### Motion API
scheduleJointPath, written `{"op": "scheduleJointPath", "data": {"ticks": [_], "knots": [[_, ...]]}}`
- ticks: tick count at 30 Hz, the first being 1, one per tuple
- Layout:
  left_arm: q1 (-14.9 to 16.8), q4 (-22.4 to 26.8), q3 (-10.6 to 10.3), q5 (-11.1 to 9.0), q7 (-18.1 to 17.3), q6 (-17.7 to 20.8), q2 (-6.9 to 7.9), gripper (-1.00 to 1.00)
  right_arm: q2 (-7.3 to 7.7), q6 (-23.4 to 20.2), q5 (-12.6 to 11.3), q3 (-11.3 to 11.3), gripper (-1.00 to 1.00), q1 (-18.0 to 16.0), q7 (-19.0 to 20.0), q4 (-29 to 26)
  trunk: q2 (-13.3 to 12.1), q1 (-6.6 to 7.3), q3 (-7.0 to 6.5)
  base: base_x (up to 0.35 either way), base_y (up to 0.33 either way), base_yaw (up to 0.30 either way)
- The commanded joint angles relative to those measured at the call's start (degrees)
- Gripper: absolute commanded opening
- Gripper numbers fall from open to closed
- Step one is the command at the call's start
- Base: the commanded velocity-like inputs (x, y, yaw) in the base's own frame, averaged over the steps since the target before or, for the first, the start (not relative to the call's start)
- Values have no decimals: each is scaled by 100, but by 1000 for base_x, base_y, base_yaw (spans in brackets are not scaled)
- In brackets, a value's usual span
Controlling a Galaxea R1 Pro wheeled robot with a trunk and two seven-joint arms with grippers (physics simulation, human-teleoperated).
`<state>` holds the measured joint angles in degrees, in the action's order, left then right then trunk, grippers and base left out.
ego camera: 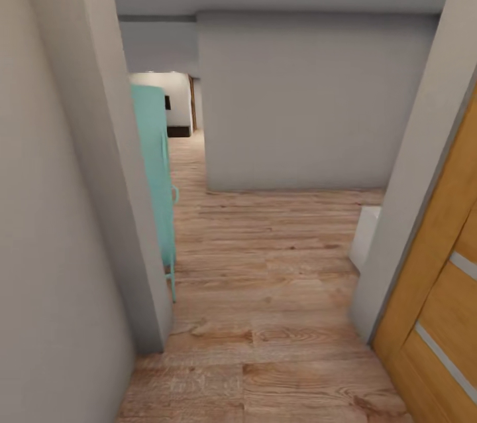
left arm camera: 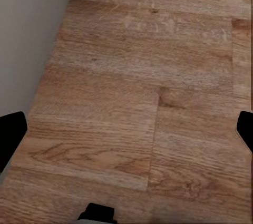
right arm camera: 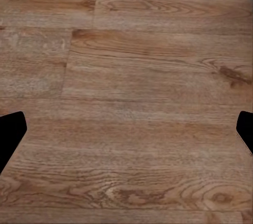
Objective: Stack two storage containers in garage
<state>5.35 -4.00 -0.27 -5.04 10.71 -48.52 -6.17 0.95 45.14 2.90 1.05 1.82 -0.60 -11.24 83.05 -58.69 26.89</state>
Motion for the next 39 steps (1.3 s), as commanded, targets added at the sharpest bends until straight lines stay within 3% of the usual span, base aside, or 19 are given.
{"op": "scheduleJointPath", "data": {"ticks": [1,39], "knots": [[9,-21,-8,-50,-25,-35,0,100,2,3,18,5,100,3,-5,-10,3,-4,5,326,-78,0],[9,-21,-8,-52,-18,-35,5,100,1,3,18,1,100,3,5,-10,3,-4,5,326,-78,0]]}}
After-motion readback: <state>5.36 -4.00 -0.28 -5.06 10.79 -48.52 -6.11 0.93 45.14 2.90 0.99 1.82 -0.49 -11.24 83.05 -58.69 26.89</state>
